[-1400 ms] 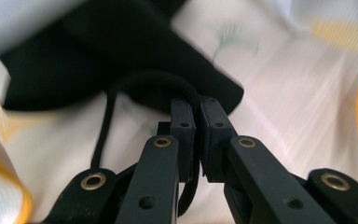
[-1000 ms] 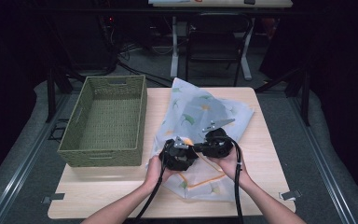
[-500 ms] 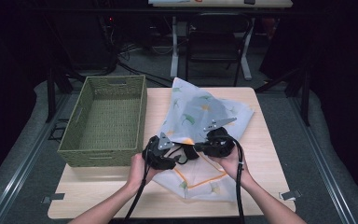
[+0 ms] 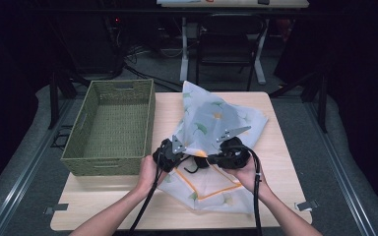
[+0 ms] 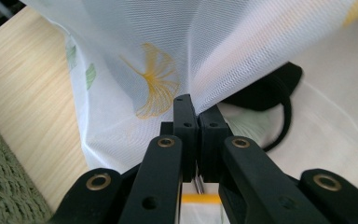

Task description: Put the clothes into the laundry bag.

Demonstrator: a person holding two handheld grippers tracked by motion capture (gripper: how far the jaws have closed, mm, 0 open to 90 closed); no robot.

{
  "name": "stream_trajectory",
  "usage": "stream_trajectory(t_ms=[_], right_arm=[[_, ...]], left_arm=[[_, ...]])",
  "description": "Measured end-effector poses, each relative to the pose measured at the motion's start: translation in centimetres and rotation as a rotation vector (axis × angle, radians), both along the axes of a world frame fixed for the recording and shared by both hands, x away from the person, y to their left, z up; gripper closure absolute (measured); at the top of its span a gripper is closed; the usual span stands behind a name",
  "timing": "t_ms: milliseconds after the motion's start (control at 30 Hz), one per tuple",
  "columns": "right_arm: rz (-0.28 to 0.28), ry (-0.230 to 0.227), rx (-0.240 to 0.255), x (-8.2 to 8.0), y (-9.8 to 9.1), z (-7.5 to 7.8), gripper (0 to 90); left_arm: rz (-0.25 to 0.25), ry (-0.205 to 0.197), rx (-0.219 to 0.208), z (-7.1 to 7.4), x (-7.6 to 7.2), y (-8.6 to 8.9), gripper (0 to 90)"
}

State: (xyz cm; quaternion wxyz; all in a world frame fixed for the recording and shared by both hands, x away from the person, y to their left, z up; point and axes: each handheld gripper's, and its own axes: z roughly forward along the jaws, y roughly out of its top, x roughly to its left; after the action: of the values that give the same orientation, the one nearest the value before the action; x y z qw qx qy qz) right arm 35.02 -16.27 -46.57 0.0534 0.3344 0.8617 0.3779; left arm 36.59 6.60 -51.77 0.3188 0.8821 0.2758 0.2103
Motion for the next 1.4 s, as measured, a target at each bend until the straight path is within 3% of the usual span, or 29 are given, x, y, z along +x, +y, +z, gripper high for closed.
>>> stream_trajectory(t_ms=[67,267,333,433,467,533,667,1067,1200,1367,1400], right_arm=[[0.005,0.006,-0.009,-0.3,0.0,-0.1,88.4],[0.026,0.025,-0.035,-1.1,0.0,-0.7,88.4],[0.052,0.039,-0.051,-1.6,-0.2,-1.5,88.4],[0.073,0.053,-0.064,-1.9,-0.4,-2.3,88.4],[0.088,0.065,-0.079,-2.1,-0.4,-2.9,88.3],[0.091,0.082,-0.088,-2.3,-0.3,-3.4,88.3],[0.122,0.104,-0.12,-2.3,-0.1,-4.6,88.2],[0.159,0.173,-0.206,-2.4,0.4,-7.2,84.8],[0.164,0.178,-0.203,-2.4,0.5,-7.3,84.1],[0.183,0.2,-0.192,-2.2,0.3,-7.2,72.5],[0.185,0.192,-0.168,-2.1,0.0,-6.8,67.5]], left_arm=[[-0.014,0.004,0.006,0.1,-0.2,0.2,89.0],[-0.118,0.007,0.084,0.3,-2.1,1.2,89.0],[-0.166,0.036,0.102,-0.1,-2.9,1.5,89.0],[-0.186,0.042,0.115,-0.4,-3.4,1.4,89.0],[-0.2,0.062,0.12,-0.9,-4.0,1.4,88.9],[-0.205,0.069,0.121,-1.1,-4.1,1.5,88.9],[-0.214,0.134,0.105,-2.0,-4.4,1.6,88.8],[-0.251,0.193,0.144,-3.8,-4.8,1.2,87.3],[-0.248,0.22,0.141,-4.2,-4.7,1.4,85.0],[-0.232,0.233,0.118,-4.1,-4.3,1.8,75.8],[-0.232,0.244,0.108,-4.0,-4.2,2.0,73.3]])
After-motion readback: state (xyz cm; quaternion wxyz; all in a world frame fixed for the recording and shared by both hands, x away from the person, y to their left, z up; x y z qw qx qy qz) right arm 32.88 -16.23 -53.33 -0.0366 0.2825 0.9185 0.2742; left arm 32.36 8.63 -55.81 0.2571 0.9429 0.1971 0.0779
